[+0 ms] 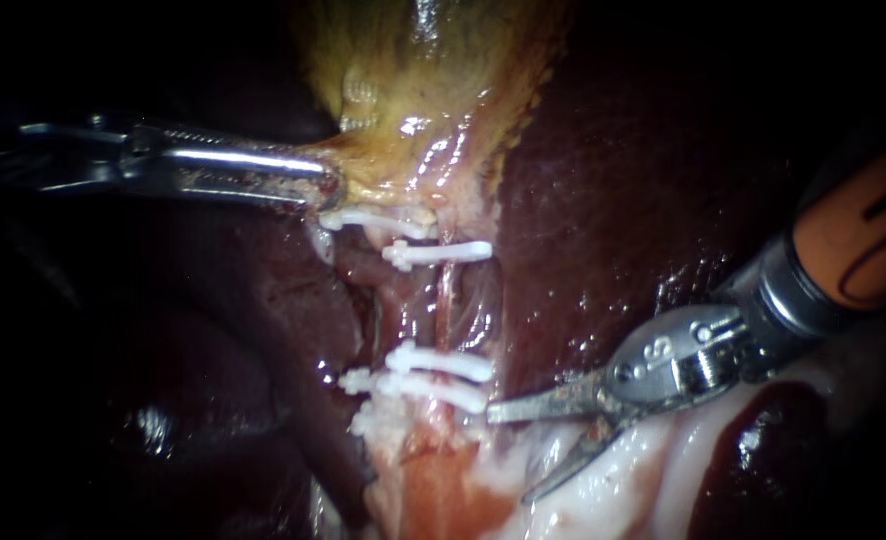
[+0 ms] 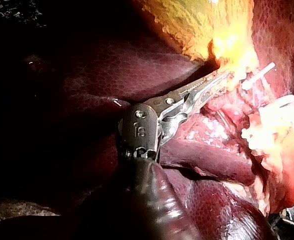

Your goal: Go to the cutting position right tube

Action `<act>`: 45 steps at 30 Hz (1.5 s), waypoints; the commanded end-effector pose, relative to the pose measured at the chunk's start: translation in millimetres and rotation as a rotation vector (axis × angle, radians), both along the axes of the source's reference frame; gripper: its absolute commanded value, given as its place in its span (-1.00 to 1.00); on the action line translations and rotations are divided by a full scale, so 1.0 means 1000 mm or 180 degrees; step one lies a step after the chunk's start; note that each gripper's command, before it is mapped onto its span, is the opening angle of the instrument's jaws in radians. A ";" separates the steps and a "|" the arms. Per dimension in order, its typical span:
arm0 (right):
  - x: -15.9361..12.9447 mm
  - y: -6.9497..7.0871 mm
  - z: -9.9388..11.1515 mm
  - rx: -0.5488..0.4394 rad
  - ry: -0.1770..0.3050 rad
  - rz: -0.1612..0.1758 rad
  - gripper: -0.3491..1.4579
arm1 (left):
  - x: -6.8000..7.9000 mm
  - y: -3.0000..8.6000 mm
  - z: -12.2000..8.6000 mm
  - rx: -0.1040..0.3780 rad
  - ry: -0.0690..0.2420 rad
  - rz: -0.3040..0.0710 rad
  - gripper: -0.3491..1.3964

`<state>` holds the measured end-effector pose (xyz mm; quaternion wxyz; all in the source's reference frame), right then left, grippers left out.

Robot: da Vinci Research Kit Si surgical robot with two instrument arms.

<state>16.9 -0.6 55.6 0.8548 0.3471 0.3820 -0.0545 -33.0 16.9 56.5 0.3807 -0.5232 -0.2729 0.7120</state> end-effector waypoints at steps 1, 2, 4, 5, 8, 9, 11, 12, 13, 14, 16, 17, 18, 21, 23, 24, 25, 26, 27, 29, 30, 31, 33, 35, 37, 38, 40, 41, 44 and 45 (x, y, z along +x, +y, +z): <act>0.0000 0.0000 0.0000 0.0002 -0.0001 -0.0001 0.95 | 0.0001 0.0000 -0.0002 0.0000 -0.0003 0.0003 -1.00; 0.0000 0.0000 0.0000 0.0002 -0.0001 -0.0001 0.95 | 0.0003 0.0001 -0.0003 0.0003 -0.0005 0.0006 -1.00; 0.0000 0.0000 0.0000 0.0002 -0.0001 -0.0001 0.95 | 0.0008 0.0003 -0.0007 0.0011 -0.0014 0.0016 -1.00; 0.0000 0.0000 0.0001 -0.0004 -0.0001 0.0007 0.95 | 0.0013 0.0005 -0.0011 0.0022 -0.0027 0.0031 -1.00; -0.0001 0.0001 0.0002 -0.0011 -0.0002 0.0016 0.97 | 0.0028 0.0011 -0.0024 0.0032 -0.0002 -0.0003 -1.00; -0.0001 0.0001 0.0002 -0.0022 -0.0002 0.0031 0.97 | 0.0033 0.0014 -0.0028 0.0036 0.0004 -0.0011 -1.00; -0.0001 0.0001 0.0002 -0.0022 -0.0002 0.0030 0.99 | 0.0042 0.0018 -0.0035 0.0027 0.0026 -0.0019 -1.00; -0.0001 0.0001 0.0002 -0.0022 -0.0002 0.0030 0.99 | 0.0047 0.0020 -0.0040 0.0010 0.0032 -0.0035 -1.00; -0.0001 0.0001 0.0002 -0.0022 -0.0002 0.0030 0.99 | 0.0050 0.0021 -0.0043 0.0013 0.0027 -0.0044 -1.00; -0.0001 0.0001 0.0002 -0.0022 -0.0002 0.0030 0.99 | 0.0053 0.0023 -0.0045 -0.0002 0.0023 -0.0048 -1.00; -0.0002 0.0001 0.0002 -0.0022 -0.0002 0.0030 0.99 | 0.0058 0.0026 -0.0052 -0.0016 0.0022 -0.0071 -1.00; -0.0002 0.0001 0.0002 -0.0022 -0.0002 0.0030 0.99 | 0.0060 0.0028 -0.0054 -0.0031 0.0027 -0.0070 -1.00; -0.0002 0.0001 0.0002 -0.0022 -0.0002 0.0029 0.99 | 0.0063 0.0029 -0.0057 -0.0032 0.0023 -0.0094 -1.00; -0.0002 0.0001 0.0002 -0.0022 -0.0002 0.0029 0.99 | 0.0069 0.0033 -0.0063 -0.0061 0.0020 -0.0107 -1.00; -0.0002 0.0001 0.0002 -0.0022 -0.0002 0.0029 0.99 | 0.0071 0.0034 -0.0065 -0.0059 0.0026 -0.0115 -1.00; -0.0002 0.0001 0.0002 -0.0022 -0.0002 0.0030 0.99 | 0.0072 0.0034 -0.0065 -0.0058 0.0028 -0.0117 -1.00; -0.0002 0.0002 0.0002 -0.0009 -0.0014 0.0040 0.97 | 0.0072 0.0034 -0.0066 -0.0058 0.0030 -0.0119 -1.00; -0.0002 0.0003 0.0002 0.0005 -0.0026 0.0049 0.95 | 0.0073 0.0033 -0.0066 -0.0058 0.0030 -0.0119 -1.00; -0.0002 0.0005 0.0002 0.0020 -0.0038 0.0059 0.95 | 0.0073 0.0033 -0.0066 -0.0058 0.0031 -0.0120 -1.00; -0.0003 0.0010 0.0002 0.0057 -0.0073 0.0095 0.91 | 0.0073 0.0033 -0.0067 -0.0076 0.0032 -0.0114 -1.00; -0.0003 0.0015 0.0003 0.0070 -0.0098 0.0138 0.91 | 0.0073 0.0033 -0.0067 -0.0075 0.0032 -0.0114 -1.00; -0.0003 0.0019 0.0003 0.0082 -0.0122 0.0181 0.91 | 0.0073 0.0033 -0.0068 -0.0074 0.0032 -0.0114 -1.00; -0.0004 0.0029 0.0004 0.0122 -0.0186 0.0285 0.91 | 0.0074 0.0034 -0.0070 -0.0072 0.0024 -0.0120 -1.00; -0.0005 0.0037 0.0005 0.0160 -0.0251 0.0395 0.91 | 0.0076 0.0035 -0.0072 -0.0086 0.0019 -0.0122 -1.00; -0.0005 0.0047 0.0006 0.0159 -0.0303 0.0591 0.91 | 0.0077 0.0036 -0.0073 -0.0083 0.0021 -0.0124 -1.00; -0.0004 0.0051 0.0008 0.0194 -0.0329 0.0667 0.91 | 0.0077 0.0036 -0.0073 -0.0082 0.0021 -0.0125 -1.00; -0.0002 0.0060 0.0012 0.0254 -0.0351 0.0783 0.91 | 0.0077 0.0036 -0.0073 -0.0083 0.0022 -0.0127 -1.00; -0.0001 0.0063 0.0014 0.0297 -0.0360 0.0832 0.91 | 0.0077 0.0036 -0.0073 -0.0083 0.0023 -0.0127 -1.00; 0.0006 0.0072 0.0022 0.0398 -0.0347 0.0970 0.91 | 0.0077 0.0036 -0.0073 -0.0082 0.0023 -0.0127 -1.00; 0.0009 0.0073 0.0025 0.0433 -0.0350 0.1015 0.91 | 0.0077 0.0036 -0.0074 -0.0082 0.0023 -0.0127 -1.00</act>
